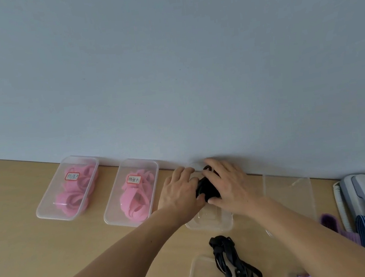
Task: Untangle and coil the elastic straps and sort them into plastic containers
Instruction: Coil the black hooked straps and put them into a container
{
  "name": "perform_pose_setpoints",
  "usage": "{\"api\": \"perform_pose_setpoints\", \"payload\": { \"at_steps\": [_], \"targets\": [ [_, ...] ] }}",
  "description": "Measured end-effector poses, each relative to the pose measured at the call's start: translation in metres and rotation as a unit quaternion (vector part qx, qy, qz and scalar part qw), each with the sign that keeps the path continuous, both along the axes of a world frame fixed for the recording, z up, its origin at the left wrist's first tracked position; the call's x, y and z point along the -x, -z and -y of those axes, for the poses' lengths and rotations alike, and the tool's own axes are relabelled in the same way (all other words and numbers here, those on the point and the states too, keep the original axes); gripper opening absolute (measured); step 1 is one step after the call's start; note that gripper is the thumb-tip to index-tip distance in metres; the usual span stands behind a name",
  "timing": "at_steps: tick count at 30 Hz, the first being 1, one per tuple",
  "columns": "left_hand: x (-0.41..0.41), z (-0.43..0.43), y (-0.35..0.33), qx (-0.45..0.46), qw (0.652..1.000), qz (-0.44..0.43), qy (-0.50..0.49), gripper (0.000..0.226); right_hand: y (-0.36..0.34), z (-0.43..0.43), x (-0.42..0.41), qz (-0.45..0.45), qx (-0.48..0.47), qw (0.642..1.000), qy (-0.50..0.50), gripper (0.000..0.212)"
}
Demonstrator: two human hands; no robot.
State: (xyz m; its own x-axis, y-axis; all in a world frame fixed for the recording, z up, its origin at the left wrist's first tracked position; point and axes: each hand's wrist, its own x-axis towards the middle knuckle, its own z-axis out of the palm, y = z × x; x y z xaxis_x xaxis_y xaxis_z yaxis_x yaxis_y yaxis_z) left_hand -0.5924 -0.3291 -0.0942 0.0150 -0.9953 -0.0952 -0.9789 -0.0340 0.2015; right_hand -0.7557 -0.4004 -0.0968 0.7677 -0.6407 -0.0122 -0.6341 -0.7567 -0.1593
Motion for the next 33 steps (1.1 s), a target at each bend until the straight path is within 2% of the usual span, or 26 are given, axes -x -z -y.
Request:
{"api": "perform_pose_setpoints", "payload": {
  "at_steps": [5, 10, 14, 19, 23, 30, 33],
  "targets": [
    [-0.002, -0.001, 0.006, 0.021, 1.000, 0.001, 0.002, 0.047, 0.001, 0.004, 0.005, 0.029, 0.027, 0.999, 0.014, 0.068],
    [-0.002, -0.003, 0.010, 0.024, 1.000, -0.004, 0.007, 0.044, 0.000, 0.011, 0.003, 0.007, -0.018, 1.000, 0.016, 0.064],
    [-0.004, -0.004, 0.014, 0.024, 1.000, -0.007, 0.006, 0.043, -0.004, 0.020, 0.002, 0.054, -0.044, 0.998, 0.006, 0.037],
    [-0.002, -0.006, 0.016, 0.026, 1.000, -0.011, 0.001, 0.049, -0.004, 0.023, -0.005, 0.038, -0.026, 0.999, 0.021, 0.023],
    [-0.002, -0.007, 0.017, 0.032, 0.999, -0.011, 0.004, 0.050, -0.005, 0.024, -0.013, 0.034, -0.041, 0.997, 0.063, 0.020],
    [0.000, -0.008, 0.017, 0.037, 0.999, -0.019, -0.005, 0.055, -0.006, 0.021, -0.024, 0.026, 0.005, 0.992, 0.123, 0.024],
    [0.000, -0.008, 0.017, 0.039, 0.999, -0.027, -0.010, 0.055, -0.010, 0.011, -0.029, 0.034, 0.029, 0.992, 0.120, 0.013]
  ]
}}
